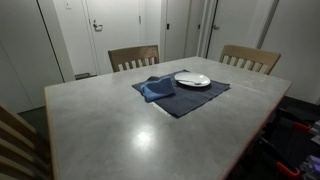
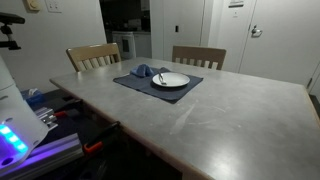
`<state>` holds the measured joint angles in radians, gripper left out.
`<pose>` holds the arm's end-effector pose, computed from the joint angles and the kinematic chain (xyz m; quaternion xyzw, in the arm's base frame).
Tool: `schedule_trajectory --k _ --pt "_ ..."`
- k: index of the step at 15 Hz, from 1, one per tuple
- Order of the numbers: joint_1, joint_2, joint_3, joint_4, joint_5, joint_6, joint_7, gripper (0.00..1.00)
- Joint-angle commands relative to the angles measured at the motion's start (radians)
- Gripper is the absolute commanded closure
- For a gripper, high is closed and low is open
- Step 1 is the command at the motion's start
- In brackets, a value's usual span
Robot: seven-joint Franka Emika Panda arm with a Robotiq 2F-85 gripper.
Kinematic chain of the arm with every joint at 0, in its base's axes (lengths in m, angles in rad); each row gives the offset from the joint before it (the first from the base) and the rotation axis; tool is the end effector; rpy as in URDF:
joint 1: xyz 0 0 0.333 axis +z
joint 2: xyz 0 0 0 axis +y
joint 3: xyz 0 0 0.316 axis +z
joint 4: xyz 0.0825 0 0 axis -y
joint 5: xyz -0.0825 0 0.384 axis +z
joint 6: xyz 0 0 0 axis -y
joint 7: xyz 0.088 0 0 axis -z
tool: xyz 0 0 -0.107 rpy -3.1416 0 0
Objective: Move the fork from the plate to the table
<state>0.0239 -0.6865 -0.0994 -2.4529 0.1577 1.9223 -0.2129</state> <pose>0.3598 -0.0214 0.5442 -0.9898 -0.0554 -0.0892 0.0961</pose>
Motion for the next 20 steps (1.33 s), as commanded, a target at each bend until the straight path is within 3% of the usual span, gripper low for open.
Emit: schedule_trajectory --k 1,3,4,9,14,20 --pt "0.043 0.072 -0.058 0.018 0.009 0.072 -0.168 0.00" --pt "0.061 0.096 -0.091 0.022 0.018 0.112 -0.256 0.00" --pt "0.036 0.052 -0.056 0.002 0.001 0.079 -0.176 0.00" --pt "0.049 0.075 -0.080 0.006 0.004 0.101 -0.231 0.00" --pt "0.058 0.155 -0.114 0.001 -0.046 0.300 -0.352 0.00" --pt "0.093 0.380 -0.155 0.068 -0.037 0.563 -0.576 0.00"
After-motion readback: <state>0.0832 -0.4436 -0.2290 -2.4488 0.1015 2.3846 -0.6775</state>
